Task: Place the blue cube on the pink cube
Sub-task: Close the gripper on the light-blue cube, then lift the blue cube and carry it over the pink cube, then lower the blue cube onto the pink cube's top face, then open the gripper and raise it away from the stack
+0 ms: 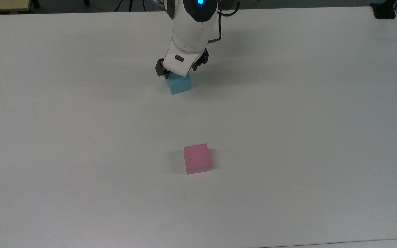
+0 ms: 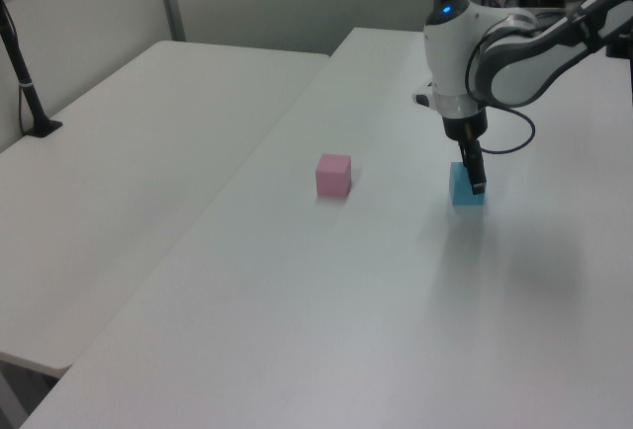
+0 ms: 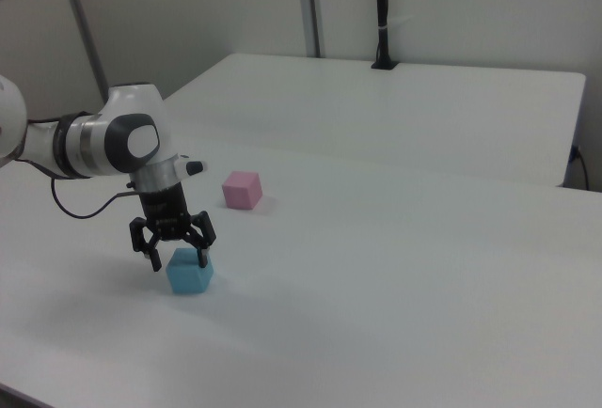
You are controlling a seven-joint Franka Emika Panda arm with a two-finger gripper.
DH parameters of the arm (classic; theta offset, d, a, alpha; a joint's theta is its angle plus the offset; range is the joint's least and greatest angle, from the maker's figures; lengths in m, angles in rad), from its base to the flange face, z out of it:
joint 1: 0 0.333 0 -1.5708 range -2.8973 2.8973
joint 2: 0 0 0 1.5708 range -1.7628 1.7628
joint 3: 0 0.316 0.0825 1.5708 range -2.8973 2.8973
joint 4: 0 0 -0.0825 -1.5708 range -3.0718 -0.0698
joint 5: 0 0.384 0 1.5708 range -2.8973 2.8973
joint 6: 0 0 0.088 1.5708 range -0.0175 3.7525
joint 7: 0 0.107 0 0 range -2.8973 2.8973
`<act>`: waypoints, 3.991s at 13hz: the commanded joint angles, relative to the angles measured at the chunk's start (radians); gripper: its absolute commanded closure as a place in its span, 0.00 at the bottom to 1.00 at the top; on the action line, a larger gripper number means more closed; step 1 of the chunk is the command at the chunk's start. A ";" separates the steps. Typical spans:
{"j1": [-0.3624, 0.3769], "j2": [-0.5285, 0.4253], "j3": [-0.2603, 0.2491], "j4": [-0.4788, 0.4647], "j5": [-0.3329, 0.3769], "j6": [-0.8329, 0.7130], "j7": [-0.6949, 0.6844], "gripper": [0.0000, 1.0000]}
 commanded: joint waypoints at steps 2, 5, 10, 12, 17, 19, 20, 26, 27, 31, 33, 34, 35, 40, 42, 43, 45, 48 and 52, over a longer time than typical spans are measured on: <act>0.012 0.016 -0.024 -0.010 -0.009 0.027 -0.011 0.18; 0.012 0.002 -0.024 0.051 0.004 0.001 0.045 0.94; -0.012 0.029 -0.036 0.417 0.123 -0.313 0.055 0.98; -0.034 0.088 -0.033 0.535 0.143 -0.390 0.056 0.98; -0.035 0.352 -0.044 0.859 0.138 -0.404 0.170 0.98; -0.034 0.434 -0.054 0.936 0.138 -0.352 0.246 0.98; -0.031 0.476 -0.055 0.982 0.140 -0.341 0.266 0.98; -0.003 0.540 -0.051 1.022 0.161 -0.234 0.362 0.95; -0.003 0.553 -0.050 1.021 0.161 -0.234 0.362 0.95; -0.003 0.565 -0.048 1.018 0.161 -0.194 0.363 0.93; -0.002 0.576 -0.055 1.018 0.161 -0.185 0.363 0.79; -0.002 0.576 -0.053 1.015 0.161 -0.186 0.363 0.76; -0.003 0.576 -0.053 1.015 0.161 -0.186 0.363 0.67; 0.000 0.574 -0.056 1.011 0.160 -0.188 0.386 0.00; 0.001 0.559 -0.056 1.007 0.160 -0.200 0.391 0.00; -0.002 0.507 -0.055 0.977 0.160 -0.204 0.391 0.00; -0.005 0.289 -0.039 0.779 0.155 -0.206 0.368 0.00; -0.063 -0.034 0.059 0.457 0.100 -0.258 0.340 0.00; -0.227 -0.197 0.141 0.346 0.098 -0.347 0.310 0.00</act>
